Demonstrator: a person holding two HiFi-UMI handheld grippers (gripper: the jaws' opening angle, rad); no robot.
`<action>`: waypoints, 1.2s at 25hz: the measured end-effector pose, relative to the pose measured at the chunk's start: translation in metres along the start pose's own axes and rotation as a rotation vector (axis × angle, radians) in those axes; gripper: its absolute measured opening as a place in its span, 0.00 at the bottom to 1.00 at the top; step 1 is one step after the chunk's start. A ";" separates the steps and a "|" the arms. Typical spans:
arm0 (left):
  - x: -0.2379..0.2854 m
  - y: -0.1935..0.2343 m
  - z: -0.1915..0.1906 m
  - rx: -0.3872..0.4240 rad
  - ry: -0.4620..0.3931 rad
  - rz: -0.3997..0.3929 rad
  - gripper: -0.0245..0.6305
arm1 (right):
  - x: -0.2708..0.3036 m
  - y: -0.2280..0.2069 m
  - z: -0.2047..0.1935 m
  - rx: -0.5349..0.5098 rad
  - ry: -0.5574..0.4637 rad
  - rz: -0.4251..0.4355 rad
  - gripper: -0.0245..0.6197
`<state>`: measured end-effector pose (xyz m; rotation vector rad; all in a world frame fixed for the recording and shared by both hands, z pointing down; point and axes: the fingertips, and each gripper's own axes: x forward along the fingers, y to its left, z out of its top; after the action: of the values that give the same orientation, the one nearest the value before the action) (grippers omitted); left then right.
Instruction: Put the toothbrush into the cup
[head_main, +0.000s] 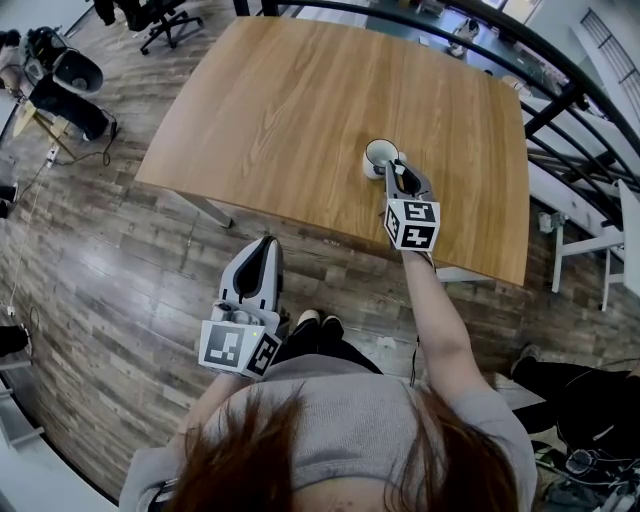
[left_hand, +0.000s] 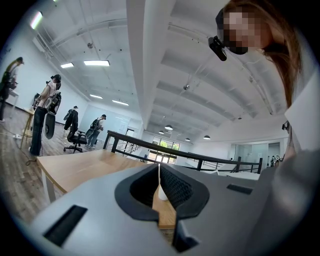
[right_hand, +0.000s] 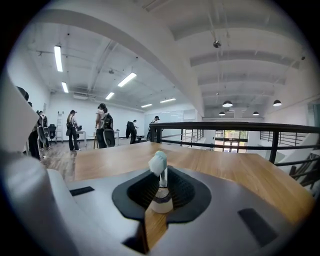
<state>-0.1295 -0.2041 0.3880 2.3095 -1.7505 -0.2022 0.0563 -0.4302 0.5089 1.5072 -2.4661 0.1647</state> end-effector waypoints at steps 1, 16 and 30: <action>0.000 -0.002 -0.001 0.001 0.002 -0.003 0.05 | -0.002 0.000 0.000 0.002 -0.006 0.002 0.09; -0.003 -0.016 -0.002 0.024 0.020 -0.041 0.05 | -0.014 0.012 0.006 0.027 -0.046 0.089 0.28; 0.000 -0.037 -0.001 0.019 0.011 -0.116 0.05 | -0.074 0.022 0.025 0.089 -0.092 0.091 0.29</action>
<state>-0.0947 -0.1942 0.3794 2.4231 -1.6209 -0.1934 0.0649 -0.3620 0.4655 1.4693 -2.6345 0.2285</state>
